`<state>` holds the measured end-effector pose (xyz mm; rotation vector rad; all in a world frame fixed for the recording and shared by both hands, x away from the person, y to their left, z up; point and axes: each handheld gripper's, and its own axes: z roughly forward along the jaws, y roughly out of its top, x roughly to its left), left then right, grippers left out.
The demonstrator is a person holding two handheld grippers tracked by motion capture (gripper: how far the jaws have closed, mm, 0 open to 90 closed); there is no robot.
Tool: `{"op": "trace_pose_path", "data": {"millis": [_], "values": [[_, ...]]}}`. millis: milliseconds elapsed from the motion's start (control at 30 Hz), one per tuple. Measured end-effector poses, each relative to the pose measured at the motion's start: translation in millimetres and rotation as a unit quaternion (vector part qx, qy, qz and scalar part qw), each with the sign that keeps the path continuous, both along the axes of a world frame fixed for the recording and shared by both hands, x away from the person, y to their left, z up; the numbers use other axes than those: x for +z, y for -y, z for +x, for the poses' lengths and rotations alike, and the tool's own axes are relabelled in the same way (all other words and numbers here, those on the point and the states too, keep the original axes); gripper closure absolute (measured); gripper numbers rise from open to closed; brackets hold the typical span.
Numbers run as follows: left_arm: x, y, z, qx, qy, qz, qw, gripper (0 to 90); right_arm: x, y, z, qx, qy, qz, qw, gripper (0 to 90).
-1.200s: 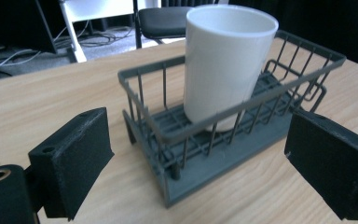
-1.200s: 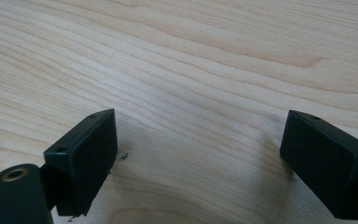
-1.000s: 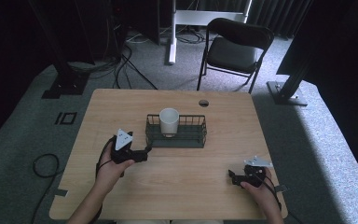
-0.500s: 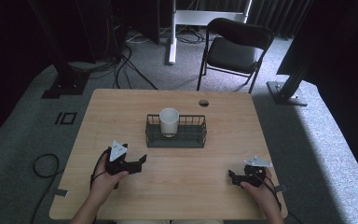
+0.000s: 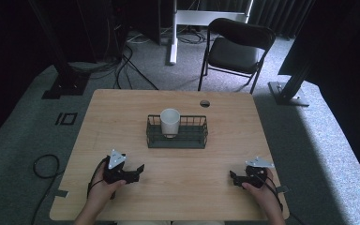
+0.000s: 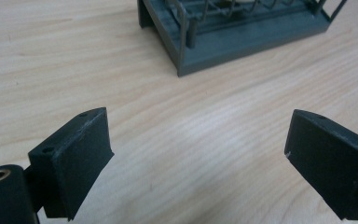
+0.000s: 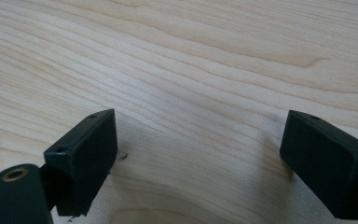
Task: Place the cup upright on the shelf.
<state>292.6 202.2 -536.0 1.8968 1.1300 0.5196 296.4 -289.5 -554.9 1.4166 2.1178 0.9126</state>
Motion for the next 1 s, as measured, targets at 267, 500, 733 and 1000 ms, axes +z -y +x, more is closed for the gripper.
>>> {"op": "trace_pose_path", "data": {"millis": [267,500,733,1000], "values": [[-6.2,-4.5,-6.5,-0.032,-0.018,0.012,0.9992,7.5,0.0,0.0,0.0,0.000,0.000,0.000,1.0000,10.6],[-8.9,-8.3,-9.2,-0.056,-0.023,0.023,0.9979,7.5,0.0,0.0,0.0,0.000,0.000,0.000,1.0000,10.6],[-10.7,-20.4,-12.3,-0.080,-0.023,0.038,0.9958,7.5,0.0,0.0,0.0,0.000,0.000,0.000,1.0000,10.6],[-8.8,-34.5,-14.2,-0.085,-0.023,0.040,0.9953,7.6,0.0,0.0,0.0,0.000,0.000,0.000,1.0000,10.7]]}}
